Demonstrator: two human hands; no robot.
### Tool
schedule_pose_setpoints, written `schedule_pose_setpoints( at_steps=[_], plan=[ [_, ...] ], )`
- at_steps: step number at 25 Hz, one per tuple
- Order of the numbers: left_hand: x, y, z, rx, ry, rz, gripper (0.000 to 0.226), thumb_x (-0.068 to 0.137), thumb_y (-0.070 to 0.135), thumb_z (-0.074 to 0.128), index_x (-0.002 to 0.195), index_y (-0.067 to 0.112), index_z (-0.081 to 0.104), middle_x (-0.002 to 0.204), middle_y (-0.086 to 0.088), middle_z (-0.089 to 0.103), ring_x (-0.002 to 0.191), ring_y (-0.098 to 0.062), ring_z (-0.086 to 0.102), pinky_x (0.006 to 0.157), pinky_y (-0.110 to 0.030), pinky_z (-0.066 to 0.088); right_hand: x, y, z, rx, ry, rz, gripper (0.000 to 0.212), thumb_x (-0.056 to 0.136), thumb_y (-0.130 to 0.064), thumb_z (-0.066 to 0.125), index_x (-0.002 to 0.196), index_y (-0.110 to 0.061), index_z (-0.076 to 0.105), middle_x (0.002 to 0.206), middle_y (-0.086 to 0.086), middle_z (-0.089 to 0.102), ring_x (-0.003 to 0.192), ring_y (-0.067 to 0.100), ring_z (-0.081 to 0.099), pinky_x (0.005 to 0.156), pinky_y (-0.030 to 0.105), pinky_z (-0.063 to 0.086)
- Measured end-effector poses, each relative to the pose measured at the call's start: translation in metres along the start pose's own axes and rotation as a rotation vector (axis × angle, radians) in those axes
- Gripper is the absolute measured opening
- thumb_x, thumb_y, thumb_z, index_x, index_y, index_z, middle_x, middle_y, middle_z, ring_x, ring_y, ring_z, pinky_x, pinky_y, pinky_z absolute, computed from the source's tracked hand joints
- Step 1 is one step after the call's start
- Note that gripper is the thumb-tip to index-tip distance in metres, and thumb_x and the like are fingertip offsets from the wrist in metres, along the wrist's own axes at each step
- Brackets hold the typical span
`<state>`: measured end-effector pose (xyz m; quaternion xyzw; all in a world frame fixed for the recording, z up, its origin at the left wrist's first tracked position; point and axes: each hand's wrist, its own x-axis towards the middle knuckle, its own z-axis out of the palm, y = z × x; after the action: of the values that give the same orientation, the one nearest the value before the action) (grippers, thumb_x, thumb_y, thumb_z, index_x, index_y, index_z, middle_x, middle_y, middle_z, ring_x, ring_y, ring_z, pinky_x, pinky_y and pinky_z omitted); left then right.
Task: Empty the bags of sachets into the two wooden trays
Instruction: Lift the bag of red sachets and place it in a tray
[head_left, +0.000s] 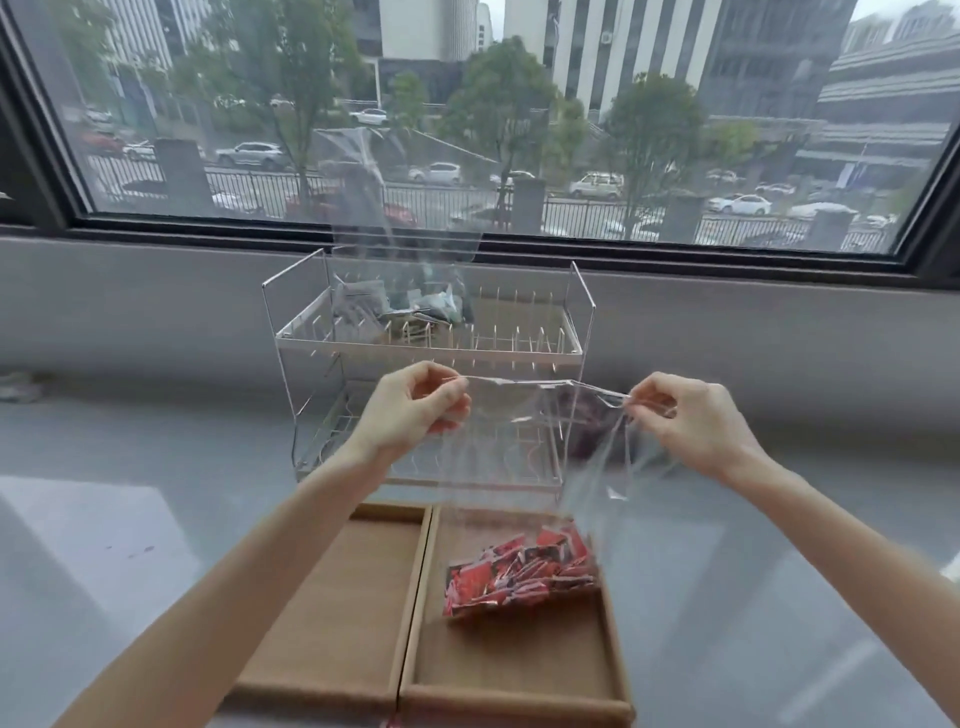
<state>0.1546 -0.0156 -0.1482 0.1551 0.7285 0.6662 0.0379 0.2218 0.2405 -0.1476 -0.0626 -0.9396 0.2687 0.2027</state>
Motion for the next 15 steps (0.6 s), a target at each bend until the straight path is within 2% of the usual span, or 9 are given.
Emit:
schedule_pose_setpoints(
  at_steps=[4,6,8,11,13,15],
  plan=[
    [0.002,-0.016,0.001,-0.050,-0.015,-0.056,0.007,0.087,0.017,0.055,0.085,0.020,0.061,0.082,0.003,0.066,0.074,-0.002,0.064,0.068,-0.016,0.053,0.008,0.002,0.021,0.039,0.065,0.088,0.007,0.083,-0.021,0.059,0.082,-0.026,0.064,0.091,0.001,0.070,0.084,0.018,0.061,0.084,0.040,0.051],
    [0.004,-0.019,0.001,-0.032,-0.054,-0.044,0.009,0.086,0.015,0.056,0.089,0.022,0.061,0.088,0.003,0.067,0.084,-0.008,0.062,0.080,-0.023,0.051,0.015,0.001,0.026,0.027,0.073,0.108,0.009,0.084,-0.020,0.058,0.089,-0.021,0.066,0.096,0.002,0.069,0.090,0.020,0.062,0.084,0.039,0.050],
    [0.006,-0.023,0.002,-0.014,-0.070,-0.033,0.015,0.086,0.010,0.057,0.090,0.023,0.061,0.090,0.003,0.066,0.086,-0.009,0.061,0.085,-0.027,0.050,0.019,0.002,0.032,-0.042,0.078,0.093,0.015,0.084,-0.017,0.057,0.097,-0.016,0.065,0.100,0.007,0.067,0.097,0.026,0.059,0.085,0.039,0.046],
    [0.009,-0.030,0.005,-0.062,-0.065,-0.040,0.015,0.086,0.005,0.056,0.091,0.018,0.062,0.086,0.001,0.068,0.076,-0.003,0.066,0.078,-0.020,0.054,0.015,-0.009,0.041,-0.261,0.211,-0.146,0.033,0.078,-0.015,0.064,0.111,-0.010,0.060,0.111,0.015,0.057,0.107,0.034,0.048,0.090,0.043,0.039],
    [0.010,-0.032,0.011,-0.089,-0.071,-0.043,0.013,0.086,0.006,0.056,0.091,0.015,0.062,0.084,-0.001,0.069,0.071,0.000,0.066,0.074,-0.017,0.054,0.008,-0.030,0.049,-0.235,0.269,-0.364,0.034,0.076,-0.020,0.063,0.109,-0.012,0.059,0.109,0.012,0.058,0.103,0.024,0.046,0.084,0.037,0.039],
    [0.011,-0.032,0.018,-0.083,-0.095,-0.023,0.010,0.085,0.009,0.058,0.093,0.013,0.063,0.082,0.000,0.069,0.072,0.001,0.066,0.075,-0.018,0.054,0.001,-0.052,0.063,-0.173,0.227,-0.498,0.031,0.075,-0.025,0.060,0.104,-0.013,0.060,0.102,0.009,0.060,0.094,0.021,0.051,0.078,0.033,0.042]
  ],
)
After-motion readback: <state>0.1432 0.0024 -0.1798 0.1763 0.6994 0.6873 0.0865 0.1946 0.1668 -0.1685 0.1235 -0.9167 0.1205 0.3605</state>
